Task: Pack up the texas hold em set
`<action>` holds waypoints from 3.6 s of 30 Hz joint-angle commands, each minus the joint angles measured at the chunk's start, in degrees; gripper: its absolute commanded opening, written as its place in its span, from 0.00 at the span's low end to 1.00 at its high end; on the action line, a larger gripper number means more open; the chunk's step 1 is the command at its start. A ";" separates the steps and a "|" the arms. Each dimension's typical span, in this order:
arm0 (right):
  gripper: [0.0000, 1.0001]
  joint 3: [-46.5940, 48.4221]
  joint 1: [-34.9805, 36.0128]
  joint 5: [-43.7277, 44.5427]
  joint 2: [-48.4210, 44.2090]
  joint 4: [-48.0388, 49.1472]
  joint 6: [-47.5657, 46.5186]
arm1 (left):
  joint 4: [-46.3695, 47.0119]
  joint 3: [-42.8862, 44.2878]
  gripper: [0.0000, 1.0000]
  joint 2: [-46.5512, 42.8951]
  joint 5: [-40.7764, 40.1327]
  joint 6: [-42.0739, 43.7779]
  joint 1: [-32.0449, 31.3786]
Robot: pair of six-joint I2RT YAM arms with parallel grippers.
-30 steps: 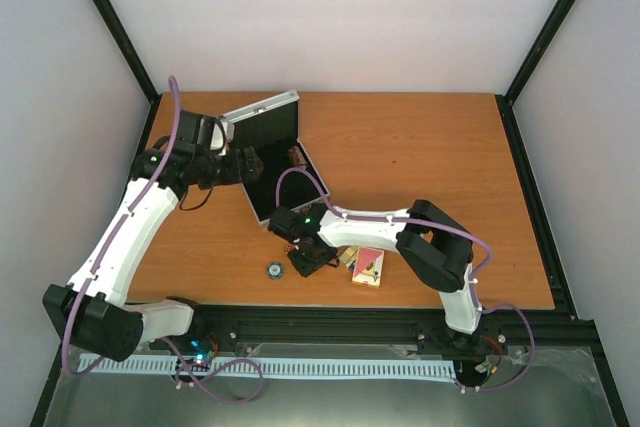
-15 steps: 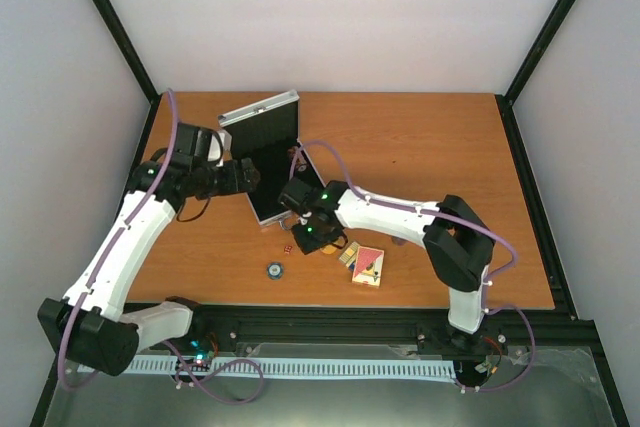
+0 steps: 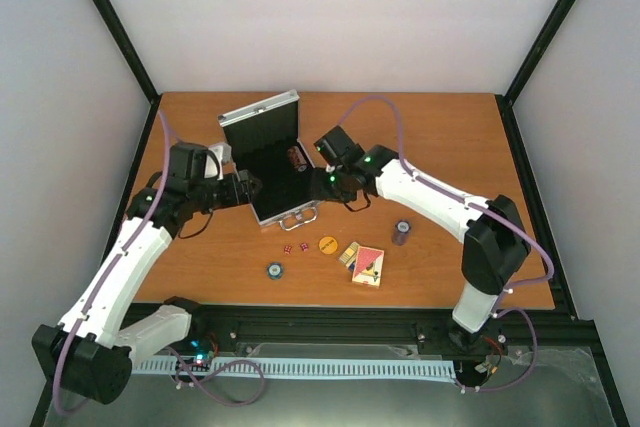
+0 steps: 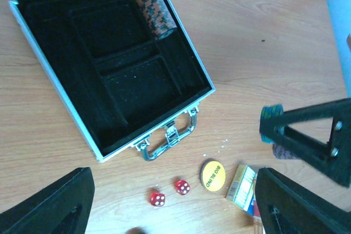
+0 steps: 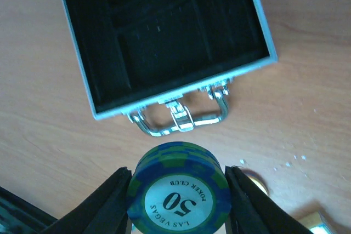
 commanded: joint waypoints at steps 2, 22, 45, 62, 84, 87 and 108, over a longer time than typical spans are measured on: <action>0.03 3.56 -3.01 -2.52 -1.40 6.80 9.20 | 10.59 -4.39 0.83 -1.60 5.33 -3.69 0.26; 0.03 12.34 -4.47 -9.04 5.82 16.82 24.82 | 35.21 -11.68 0.97 -1.19 6.01 -6.50 -4.62; 0.03 16.28 -4.64 -15.89 7.79 15.88 28.82 | 51.32 -14.15 0.96 6.92 -1.01 -8.41 -7.54; 0.03 17.40 -4.68 -17.92 6.82 16.09 31.98 | 61.71 -12.21 0.84 13.54 -6.15 -13.05 -8.34; 0.03 15.13 -4.19 -20.74 4.63 14.87 33.03 | 68.76 -7.75 0.76 17.12 -12.73 -15.36 -8.97; 0.03 15.07 -4.10 -20.79 4.26 14.48 32.99 | 68.04 -5.95 0.67 18.30 -13.26 -15.45 -8.97; 0.05 11.07 -4.05 -20.12 2.09 15.05 31.95 | 69.83 -6.38 0.01 15.43 -14.76 -12.22 -8.97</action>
